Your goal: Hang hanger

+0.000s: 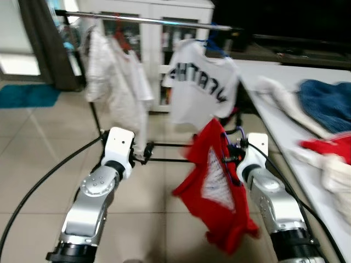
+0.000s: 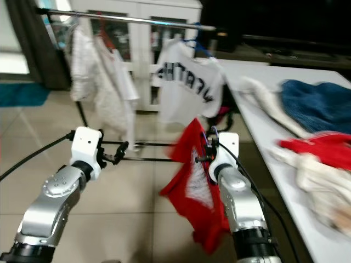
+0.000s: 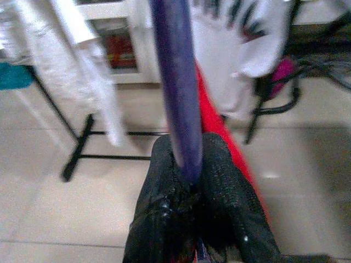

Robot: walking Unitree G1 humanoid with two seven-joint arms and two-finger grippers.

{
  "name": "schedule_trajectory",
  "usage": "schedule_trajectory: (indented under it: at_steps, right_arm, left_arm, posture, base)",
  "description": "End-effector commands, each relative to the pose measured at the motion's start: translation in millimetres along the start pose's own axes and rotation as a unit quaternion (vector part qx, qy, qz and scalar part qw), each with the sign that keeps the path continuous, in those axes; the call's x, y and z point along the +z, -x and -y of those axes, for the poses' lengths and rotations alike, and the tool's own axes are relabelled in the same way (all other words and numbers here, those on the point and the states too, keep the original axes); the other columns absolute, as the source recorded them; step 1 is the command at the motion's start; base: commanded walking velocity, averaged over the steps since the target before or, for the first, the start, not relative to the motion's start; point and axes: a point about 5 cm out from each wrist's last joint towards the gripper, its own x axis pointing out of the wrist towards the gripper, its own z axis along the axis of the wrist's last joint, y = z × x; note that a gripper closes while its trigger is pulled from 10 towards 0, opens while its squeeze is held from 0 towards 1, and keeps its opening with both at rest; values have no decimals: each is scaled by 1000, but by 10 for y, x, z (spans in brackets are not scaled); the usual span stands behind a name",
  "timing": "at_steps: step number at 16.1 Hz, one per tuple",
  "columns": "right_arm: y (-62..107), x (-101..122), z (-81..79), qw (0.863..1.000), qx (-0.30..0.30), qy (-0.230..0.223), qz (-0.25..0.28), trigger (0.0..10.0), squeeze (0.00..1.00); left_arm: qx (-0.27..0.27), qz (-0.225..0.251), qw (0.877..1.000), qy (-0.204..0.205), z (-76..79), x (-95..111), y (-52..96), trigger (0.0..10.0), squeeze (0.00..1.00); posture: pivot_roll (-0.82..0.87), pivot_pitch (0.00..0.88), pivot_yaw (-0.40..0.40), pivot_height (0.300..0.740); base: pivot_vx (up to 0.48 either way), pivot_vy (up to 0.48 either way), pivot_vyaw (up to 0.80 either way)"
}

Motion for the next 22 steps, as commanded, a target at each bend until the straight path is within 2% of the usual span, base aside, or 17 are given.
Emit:
schedule_trajectory:
  at_steps: [1,22]
  right_arm:
    - [-1,123,-3,1000,2,10,26,10000,0]
    - [-44,139,-56,999,10,19,34,10000,0]
  left_arm:
    - [0,7,1000,-3,3,43,-13,10000,0]
    - [-14,14,1000,-17,48,46,-30,10000,0]
  posture:
    - [44,0,-69,740]
    - [57,0,-74,740]
  base:
    - [412,0,0]
    - [411,0,0]
